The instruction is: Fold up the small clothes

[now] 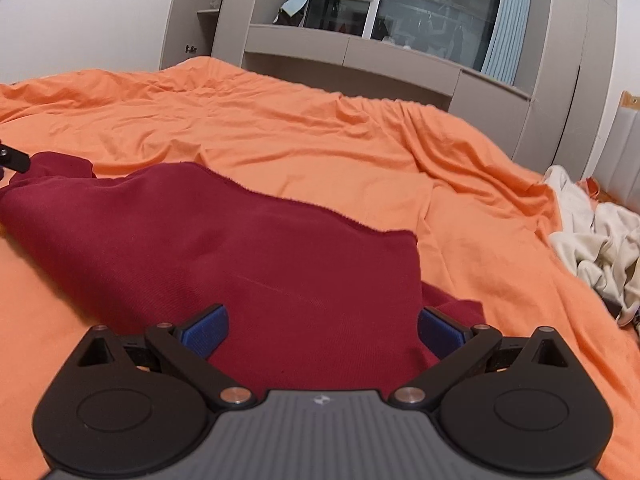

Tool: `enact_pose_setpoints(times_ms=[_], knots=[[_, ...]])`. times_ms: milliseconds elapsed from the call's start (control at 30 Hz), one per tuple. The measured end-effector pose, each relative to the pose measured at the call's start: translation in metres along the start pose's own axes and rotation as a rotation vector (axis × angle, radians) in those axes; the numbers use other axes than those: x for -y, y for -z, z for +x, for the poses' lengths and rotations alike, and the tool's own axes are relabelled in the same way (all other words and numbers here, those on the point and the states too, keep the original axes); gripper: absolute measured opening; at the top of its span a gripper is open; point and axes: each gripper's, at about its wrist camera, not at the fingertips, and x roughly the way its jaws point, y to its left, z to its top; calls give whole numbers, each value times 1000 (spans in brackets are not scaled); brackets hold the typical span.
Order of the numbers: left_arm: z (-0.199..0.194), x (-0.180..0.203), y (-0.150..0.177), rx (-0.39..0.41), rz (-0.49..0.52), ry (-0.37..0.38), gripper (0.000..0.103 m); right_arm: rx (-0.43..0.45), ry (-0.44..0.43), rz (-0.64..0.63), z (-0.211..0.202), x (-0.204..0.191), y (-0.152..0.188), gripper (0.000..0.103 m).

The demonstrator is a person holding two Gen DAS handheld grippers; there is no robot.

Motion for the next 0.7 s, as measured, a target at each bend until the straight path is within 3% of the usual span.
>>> enact_pose_setpoints(times_ms=[133,300,467,700], knots=[[11,-7,-16,22,12,16,102,84,1,-60,-10,-9,-2,103],[29,-38,-48,66,-54,161,102,121,39,-195,-10,-30,-1,103],[57,-57,-62,-79,-24,302,102,122,34,-202,-7,-32,-2,103],[63,-56,-50,-234,75,488,102,118,33,-202,-5,-31,-1,103]])
